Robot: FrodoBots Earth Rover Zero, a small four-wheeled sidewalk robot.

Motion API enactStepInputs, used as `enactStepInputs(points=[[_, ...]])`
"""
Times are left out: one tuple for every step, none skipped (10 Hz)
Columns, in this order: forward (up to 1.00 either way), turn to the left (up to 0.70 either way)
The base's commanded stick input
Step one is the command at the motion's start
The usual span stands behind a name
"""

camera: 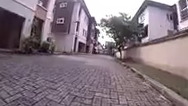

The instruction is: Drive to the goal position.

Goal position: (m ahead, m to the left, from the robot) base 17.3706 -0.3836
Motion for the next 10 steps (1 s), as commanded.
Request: enactStepInputs(points=[[0.69, 0.03], [0.69, 0.03], [0.69, 0.03], [0.69, 0.03], [0.69, 0.03], [0.69, 0.03], [0.69, 0.03], [0.69, 0.03], [0.69, 0.03], [0.69, 0.03]])
